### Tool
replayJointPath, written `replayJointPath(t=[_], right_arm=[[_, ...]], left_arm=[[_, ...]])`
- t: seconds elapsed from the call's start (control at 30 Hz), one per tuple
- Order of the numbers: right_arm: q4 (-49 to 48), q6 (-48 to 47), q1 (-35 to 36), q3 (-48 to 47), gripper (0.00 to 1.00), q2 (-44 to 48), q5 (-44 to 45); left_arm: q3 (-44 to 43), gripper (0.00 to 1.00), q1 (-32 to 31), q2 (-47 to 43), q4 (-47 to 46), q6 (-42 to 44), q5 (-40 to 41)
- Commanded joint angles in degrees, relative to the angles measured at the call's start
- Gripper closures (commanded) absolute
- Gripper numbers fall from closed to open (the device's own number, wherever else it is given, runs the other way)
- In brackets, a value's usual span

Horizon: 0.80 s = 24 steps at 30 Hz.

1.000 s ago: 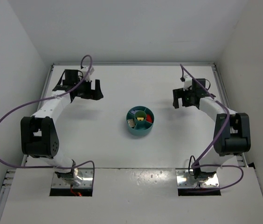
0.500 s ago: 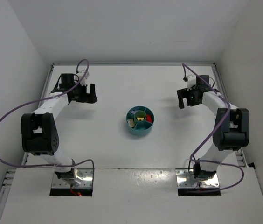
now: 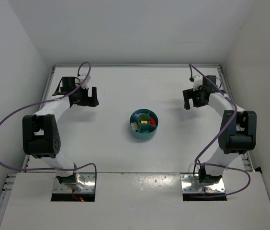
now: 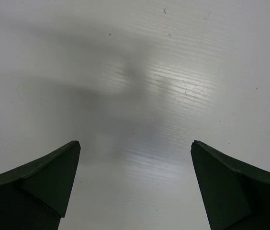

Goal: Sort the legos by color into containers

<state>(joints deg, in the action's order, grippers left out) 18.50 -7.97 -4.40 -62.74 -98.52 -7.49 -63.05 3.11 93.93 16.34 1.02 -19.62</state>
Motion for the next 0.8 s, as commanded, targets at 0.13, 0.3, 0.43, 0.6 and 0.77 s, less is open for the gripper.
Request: replayJointPath(t=[0.13, 0.3, 0.43, 0.6, 0.77], right_arm=[[-1.5, 0.0, -0.2, -2.8, 0.01, -0.8, -0.6], [-1.5, 0.0, -0.2, -2.8, 0.01, -0.8, -1.7], [-1.5, 0.0, -0.2, -2.8, 0.01, -1.3, -2.2], [-1.0, 0.0, -0.2, -2.8, 0.01, -1.9, -2.2], [-1.0, -0.6, -0.2, -3.4, 0.01, -2.4, -2.2]], left_arm=[[0.1, 0.0, 0.8, -0.8, -2.1, 0.3, -1.1], [0.1, 0.0, 0.8, -1.3, -2.1, 1.4, -1.7], [-0.4, 0.0, 0.8, -1.3, -2.1, 1.4, -1.7], [0.1, 0.0, 0.8, -1.3, -2.1, 1.4, -1.7], [0.1, 0.0, 0.8, -1.3, -2.1, 1.9, -1.7]])
